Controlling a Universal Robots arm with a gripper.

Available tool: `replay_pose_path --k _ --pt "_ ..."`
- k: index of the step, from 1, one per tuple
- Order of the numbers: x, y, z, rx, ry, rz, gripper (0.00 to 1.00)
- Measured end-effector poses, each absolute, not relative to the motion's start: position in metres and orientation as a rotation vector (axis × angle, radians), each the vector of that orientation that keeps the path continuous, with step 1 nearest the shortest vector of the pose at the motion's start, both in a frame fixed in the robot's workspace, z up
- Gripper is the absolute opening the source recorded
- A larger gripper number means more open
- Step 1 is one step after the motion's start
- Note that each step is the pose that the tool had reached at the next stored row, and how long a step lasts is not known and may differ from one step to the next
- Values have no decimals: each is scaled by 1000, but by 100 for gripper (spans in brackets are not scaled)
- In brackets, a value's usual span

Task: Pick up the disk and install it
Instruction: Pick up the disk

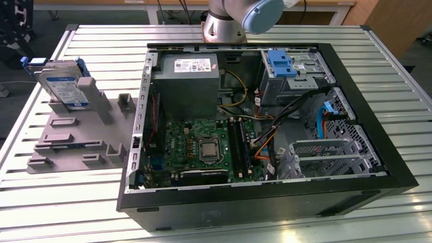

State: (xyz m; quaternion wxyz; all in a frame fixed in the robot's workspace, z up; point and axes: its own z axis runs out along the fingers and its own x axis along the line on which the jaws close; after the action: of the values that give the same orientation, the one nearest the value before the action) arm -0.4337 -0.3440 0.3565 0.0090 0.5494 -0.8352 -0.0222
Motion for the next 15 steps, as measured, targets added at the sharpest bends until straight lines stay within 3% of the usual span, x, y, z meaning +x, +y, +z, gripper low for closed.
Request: replay_pose_path --k 15 --pt "-434 -344 354 2003 -2402 -58 11"
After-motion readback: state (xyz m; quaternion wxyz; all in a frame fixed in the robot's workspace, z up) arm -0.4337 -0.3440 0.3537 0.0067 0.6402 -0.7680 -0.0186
